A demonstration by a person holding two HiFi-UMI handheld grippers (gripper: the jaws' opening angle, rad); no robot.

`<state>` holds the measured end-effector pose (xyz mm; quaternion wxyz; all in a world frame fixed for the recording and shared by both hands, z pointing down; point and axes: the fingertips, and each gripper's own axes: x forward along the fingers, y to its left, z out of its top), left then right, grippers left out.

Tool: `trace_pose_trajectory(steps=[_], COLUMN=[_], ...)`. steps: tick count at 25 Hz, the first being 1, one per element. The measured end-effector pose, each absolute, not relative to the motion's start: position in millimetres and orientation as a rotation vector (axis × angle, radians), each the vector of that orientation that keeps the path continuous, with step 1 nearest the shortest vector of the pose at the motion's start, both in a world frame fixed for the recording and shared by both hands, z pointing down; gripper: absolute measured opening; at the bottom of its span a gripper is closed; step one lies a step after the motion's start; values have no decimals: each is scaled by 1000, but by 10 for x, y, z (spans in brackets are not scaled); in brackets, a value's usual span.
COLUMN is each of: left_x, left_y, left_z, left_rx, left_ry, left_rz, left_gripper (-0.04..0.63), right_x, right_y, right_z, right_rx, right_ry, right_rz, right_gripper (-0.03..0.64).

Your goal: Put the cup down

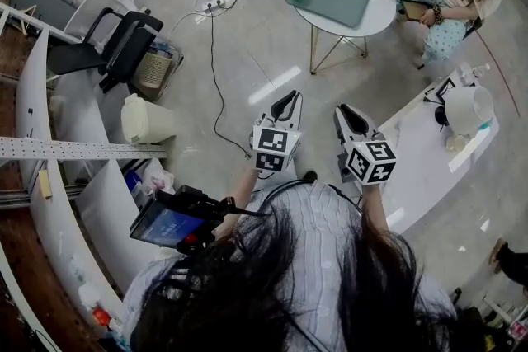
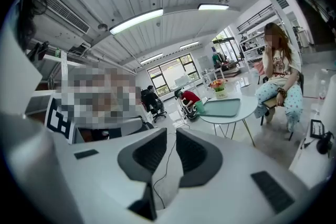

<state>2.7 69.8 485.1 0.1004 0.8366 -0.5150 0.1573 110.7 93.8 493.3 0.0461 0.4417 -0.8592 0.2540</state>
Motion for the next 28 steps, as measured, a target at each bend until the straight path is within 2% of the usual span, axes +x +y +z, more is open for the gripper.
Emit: trace_pose_trajectory(steps=[16, 28], left_x=[-63, -37], left_y=[1475, 1712], left_z=[4949, 5050], left_rx=[2421, 2414], left_ry=[-1545, -1510], left_rz=[440, 492], left_gripper=[31, 29], right_x=[925, 946], right_y=[1713, 1890], right_z=[4970, 5005], right_rx=[1230, 1243], right_ry=[-2645, -2634], right_rz=[743, 771], right_gripper=[72, 72])
